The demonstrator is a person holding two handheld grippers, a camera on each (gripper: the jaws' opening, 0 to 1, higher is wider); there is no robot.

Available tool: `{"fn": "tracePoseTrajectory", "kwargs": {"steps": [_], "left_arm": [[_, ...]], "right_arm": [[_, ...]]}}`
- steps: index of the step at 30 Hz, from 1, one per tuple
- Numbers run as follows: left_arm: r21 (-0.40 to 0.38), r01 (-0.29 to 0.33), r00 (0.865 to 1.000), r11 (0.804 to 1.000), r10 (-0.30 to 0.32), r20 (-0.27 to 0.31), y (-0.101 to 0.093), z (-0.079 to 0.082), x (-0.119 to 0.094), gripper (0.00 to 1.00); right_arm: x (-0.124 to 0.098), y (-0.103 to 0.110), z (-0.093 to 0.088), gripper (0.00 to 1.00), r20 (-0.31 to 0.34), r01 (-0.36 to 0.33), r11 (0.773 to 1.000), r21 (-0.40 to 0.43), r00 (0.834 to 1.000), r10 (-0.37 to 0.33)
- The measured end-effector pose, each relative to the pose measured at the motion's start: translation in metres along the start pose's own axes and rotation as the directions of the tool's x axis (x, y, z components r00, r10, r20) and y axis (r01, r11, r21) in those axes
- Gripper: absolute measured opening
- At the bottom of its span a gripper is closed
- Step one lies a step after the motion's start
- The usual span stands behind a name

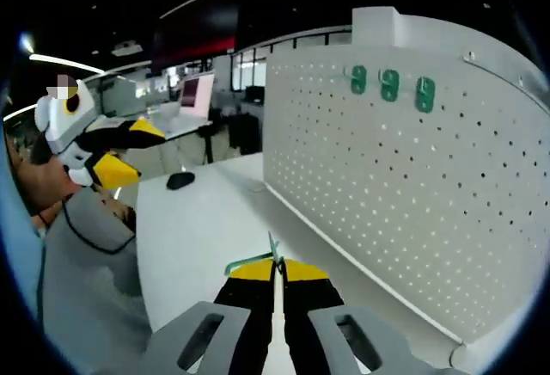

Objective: Insert the hook assembly into the mounting plate slot until the hook locks in place.

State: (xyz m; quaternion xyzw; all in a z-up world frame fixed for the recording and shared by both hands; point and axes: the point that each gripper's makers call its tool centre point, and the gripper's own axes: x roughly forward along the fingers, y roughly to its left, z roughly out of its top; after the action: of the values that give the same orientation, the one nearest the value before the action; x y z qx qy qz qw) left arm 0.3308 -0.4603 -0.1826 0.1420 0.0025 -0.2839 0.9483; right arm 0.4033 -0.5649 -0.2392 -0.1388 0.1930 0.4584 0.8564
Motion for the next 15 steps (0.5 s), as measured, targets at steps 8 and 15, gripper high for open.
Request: {"fn": "tracePoseTrajectory", "kwargs": {"steps": [8,15], "left_arm": [[0.029,0.047,0.999,0.998,-0.047,-0.010,-0.001,0.002,-0.007,0.30],[0.099,0.142,0.990,0.985,-0.139,-0.038,-0.016,-0.002,-0.010,0.27]], "right_arm": [[-0.001,0.019,0.020,0.00,0.000,0.000,0.999,0.052,1.000,0.000],[0.001,0.035,0.034,0.00,0.012,-0.003,0.993,0.121,1.000,0.001]]}}
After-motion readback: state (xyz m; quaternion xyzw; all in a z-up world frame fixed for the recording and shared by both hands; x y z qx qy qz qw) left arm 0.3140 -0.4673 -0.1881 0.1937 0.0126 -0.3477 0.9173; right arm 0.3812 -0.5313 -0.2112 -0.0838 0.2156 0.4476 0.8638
